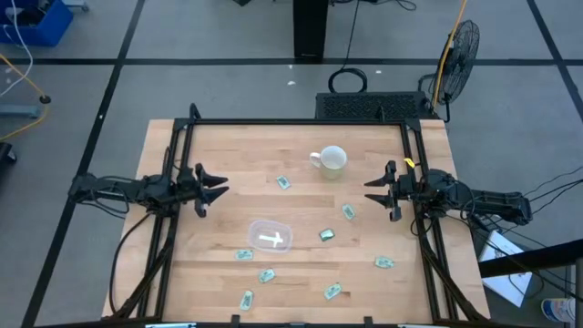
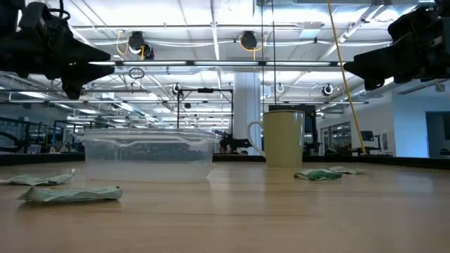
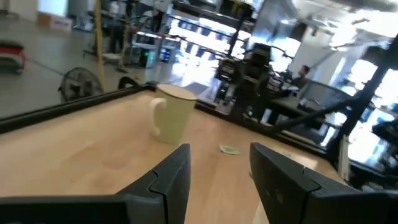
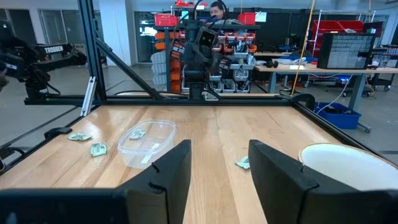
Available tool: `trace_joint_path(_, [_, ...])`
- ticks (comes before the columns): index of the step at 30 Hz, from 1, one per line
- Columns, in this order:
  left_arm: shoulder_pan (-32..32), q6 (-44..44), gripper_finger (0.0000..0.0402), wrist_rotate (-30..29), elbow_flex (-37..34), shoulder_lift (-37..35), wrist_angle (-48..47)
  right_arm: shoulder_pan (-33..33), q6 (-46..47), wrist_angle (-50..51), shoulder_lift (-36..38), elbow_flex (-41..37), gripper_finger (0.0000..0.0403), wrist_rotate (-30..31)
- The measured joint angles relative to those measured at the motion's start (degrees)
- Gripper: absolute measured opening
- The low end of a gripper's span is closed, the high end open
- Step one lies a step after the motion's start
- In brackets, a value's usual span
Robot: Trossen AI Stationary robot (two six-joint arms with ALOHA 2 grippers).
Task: Pick and place Stevia / Truvia into bins
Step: Put the light green stevia packet into the transparent bin
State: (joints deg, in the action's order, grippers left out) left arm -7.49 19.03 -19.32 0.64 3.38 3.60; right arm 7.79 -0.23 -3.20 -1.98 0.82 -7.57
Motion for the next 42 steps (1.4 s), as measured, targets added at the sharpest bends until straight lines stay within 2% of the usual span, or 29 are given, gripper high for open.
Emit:
trace_joint_path(5, [0.02, -4.3, 0.017, -3.59, 0.23, 1.38, 1.66, -0.01, -0.01, 0.01, -0.02, 0.02, 0.0155, 0.0])
trace_joint_path(9, [0.01, -3.31, 0.017, -5.24, 1.66, 2.86, 2.22, 0.0, -0.03, -0.08, -0.01, 0.01, 0.0155, 0.0])
trace_joint_path(14, [-0.74, -0.58, 0.017, 0.16, 2.33, 5.66, 1.04, -0.01, 1.92, -2.48, -0.02, 0.01, 0.0155, -0.17])
trace_joint_path(19, [-3.34, -0.41, 0.017, 2.79, 4.7, 9.95, -6.23, -0.01, 6.99, -2.58, -0.02, 0.0, 0.0155, -0.11])
trace_joint_path(25, [-7.24, 2.55, 0.017, 2.53, 13.8, 17.51, -16.8, 0.0, 7.63, -2.6, -0.02, 0.0, 0.0155, 0.11])
trace_joint_path(29, [-11.94, 8.43, 0.017, 4.34, 19.26, 25.72, -21.3, -0.02, 3.0, -3.14, -0.04, 0.01, 0.0155, 3.8])
trace_joint_path(33, [-18.48, 18.22, 0.017, 4.26, 22.02, 36.12, -20.83, 0.0, 0.96, -2.78, -0.04, 0.01, 0.0155, 9.52])
trace_joint_path(38, [-27.6, 32.33, 0.017, -0.05, 21.93, 54.29, -13.16, 0.0, 2.55, -0.11, -0.04, 0.01, 0.0155, 10.45])
trace_joint_path(42, [-32.37, 37.27, 0.017, -0.12, 21.95, 69.42, 1.21, 0.0, 0.8, -0.04, -0.04, 0.0, 0.0155, 10.49])
